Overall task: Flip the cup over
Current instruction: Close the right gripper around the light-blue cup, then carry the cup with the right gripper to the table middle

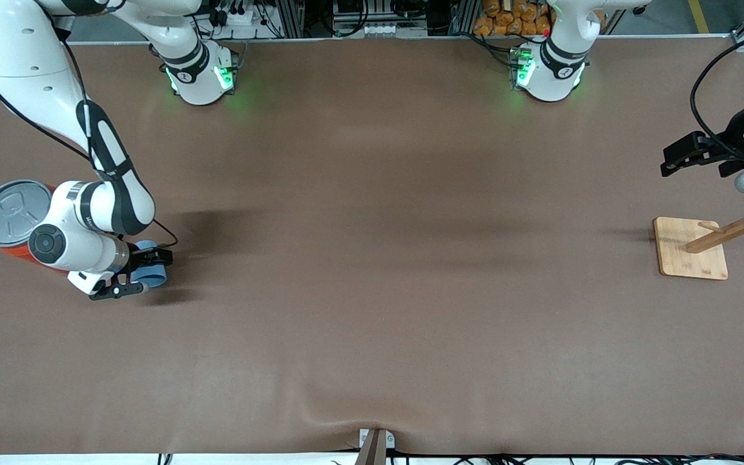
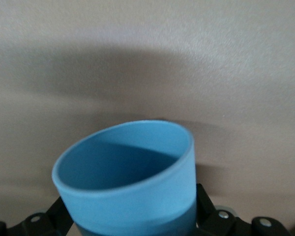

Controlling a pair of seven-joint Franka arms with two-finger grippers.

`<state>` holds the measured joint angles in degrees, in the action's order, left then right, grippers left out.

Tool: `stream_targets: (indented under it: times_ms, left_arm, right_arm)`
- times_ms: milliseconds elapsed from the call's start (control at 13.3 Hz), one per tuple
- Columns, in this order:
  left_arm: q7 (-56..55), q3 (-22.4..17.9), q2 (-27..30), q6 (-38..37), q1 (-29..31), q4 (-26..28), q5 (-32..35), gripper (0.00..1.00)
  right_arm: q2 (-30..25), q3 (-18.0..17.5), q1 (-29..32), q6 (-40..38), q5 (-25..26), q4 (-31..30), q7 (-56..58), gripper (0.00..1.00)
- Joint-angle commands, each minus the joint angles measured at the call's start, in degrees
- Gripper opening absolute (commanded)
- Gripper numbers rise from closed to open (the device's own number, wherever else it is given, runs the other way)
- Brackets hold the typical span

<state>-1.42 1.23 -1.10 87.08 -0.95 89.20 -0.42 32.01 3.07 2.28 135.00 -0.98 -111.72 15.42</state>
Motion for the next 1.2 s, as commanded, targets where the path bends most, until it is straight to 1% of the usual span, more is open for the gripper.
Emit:
stream_targets:
  times_ms: [0, 75, 150, 225, 375, 525, 675, 750, 900, 1125]
  left_arm:
    - [0.5, -0.1, -0.4, -1.0, 0.2, -1.0, -1.0, 1.00]
    - [0.5, -0.2, -0.4, -1.0, 0.2, -1.0, -0.9, 1.00]
    - [0.6, -0.2, -0.4, -1.0, 0.3, -1.0, -0.9, 1.00]
    - [0.5, -0.2, -0.4, -1.0, 0.2, -1.0, -0.7, 1.00]
    - [0.6, -0.2, -0.4, -1.0, 0.2, -1.0, -0.5, 1.00]
    - [0.6, -0.2, -0.4, -1.0, 0.2, -1.0, -0.6, 1.00]
    - [0.9, -0.2, -0.4, -1.0, 0.2, -1.0, -0.6, 1.00]
    - [1.9, -0.2, -0.4, -1.0, 0.3, -0.9, -0.9, 1.00]
    - [1.4, -0.2, -0.4, -1.0, -0.1, -1.0, -0.9, 1.00]
    - [1.7, -0.2, -0.5, -1.0, -0.2, -1.0, -1.0, 1.00]
  right_arm:
    - [0.9, -0.8, 0.4, 1.1, -0.1, -0.1, 1.2, 0.87]
    - [0.6, -0.9, 0.4, 0.5, -0.2, -0.2, 1.3, 0.55]
    - [-0.1, -1.0, 0.1, -0.3, -0.2, -0.2, 2.7, 0.40]
    - [-1.3, -1.9, 0.0, -1.8, -0.2, 0.1, 5.6, 0.35]
    - [-3.7, -4.5, -0.3, -7.1, -0.2, 2.6, 11.4, 0.35]
    - [-3.5, -9.5, -0.3, -12.8, -0.1, 7.9, 17.2, 0.35]
    - [-3.2, -14.1, -2.1, -13.4, -0.1, 10.7, 20.6, 0.35]
    - [-3.0, -15.0, -4.1, -13.3, 0.0, 11.9, 21.9, 0.35]
    - [-2.3, -15.0, -10.1, -12.7, 0.1, 14.3, 25.1, 0.35]
    - [0.2, -14.9, -18.2, -11.8, 0.5, 18.7, 27.2, 0.35]
